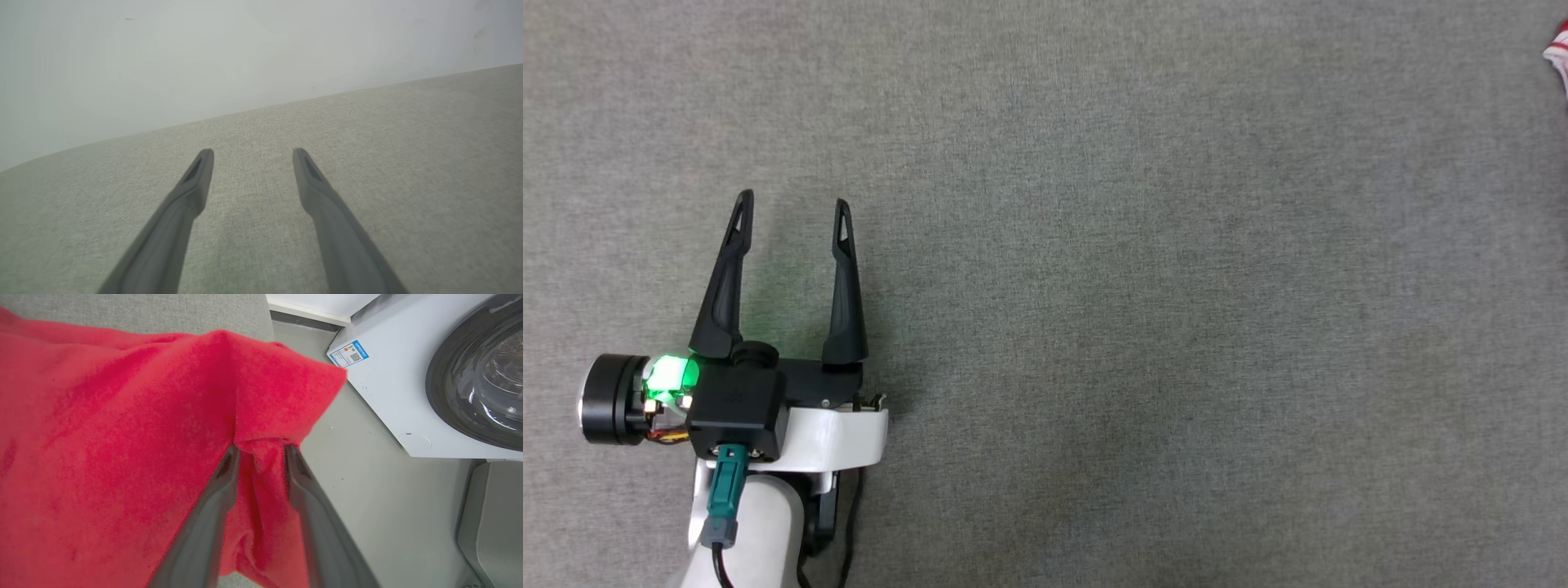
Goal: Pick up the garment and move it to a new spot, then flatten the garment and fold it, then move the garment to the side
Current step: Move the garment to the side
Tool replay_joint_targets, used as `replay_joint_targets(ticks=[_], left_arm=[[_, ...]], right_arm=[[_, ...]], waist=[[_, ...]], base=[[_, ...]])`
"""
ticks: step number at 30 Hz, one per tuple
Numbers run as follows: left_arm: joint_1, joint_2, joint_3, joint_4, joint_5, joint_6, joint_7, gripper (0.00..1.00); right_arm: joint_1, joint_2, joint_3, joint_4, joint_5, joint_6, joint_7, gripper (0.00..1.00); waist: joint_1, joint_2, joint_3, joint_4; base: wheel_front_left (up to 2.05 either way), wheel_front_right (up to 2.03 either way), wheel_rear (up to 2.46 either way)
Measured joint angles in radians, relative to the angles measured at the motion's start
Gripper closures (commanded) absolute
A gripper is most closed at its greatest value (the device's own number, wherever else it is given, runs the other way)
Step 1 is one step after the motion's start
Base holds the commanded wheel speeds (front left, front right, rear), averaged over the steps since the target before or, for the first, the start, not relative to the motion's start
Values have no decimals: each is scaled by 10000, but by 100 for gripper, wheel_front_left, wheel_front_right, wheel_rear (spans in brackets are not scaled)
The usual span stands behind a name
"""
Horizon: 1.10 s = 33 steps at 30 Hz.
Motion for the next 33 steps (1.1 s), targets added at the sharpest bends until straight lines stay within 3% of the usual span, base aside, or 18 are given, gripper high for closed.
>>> replay_joint_targets(ticks=[6, 15, 16, 23, 33], left_arm=[[265, -15, -15, 155, -150, 178, 0, 0], [1284, -86, 104, 368, -385, 362, 0, 0], [1492, -104, 192, 414, -476, 391, 0, 0], [2050, -295, 355, 683, -671, 364, 0, 0], [2627, -416, 585, 1151, -752, 94, 0, 0]], right_arm=[[42, 284, -186, 4, -596, 0, -982, 0], [916, 1482, -552, -1639, -694, 0, -3513, 0], [1030, 1889, -754, -2090, -809, 0, -4159, 0], [1928, 3390, -723, -3540, -1425, 0, -5992, 0], [3972, 5325, 171, -4650, -2073, 0, -7229, 0]], waist=[[-1, 0, -651, 4], [-1, 0, -2129, 39], [-2, 0, -2445, 54], [-2, -1, -3427, 221], [-3, 0, -4543, 651]], base=[[0, 0, 0], [0, 0, 0], [0, 0, 0], [0, 0, 0], [0, 0, 0]])
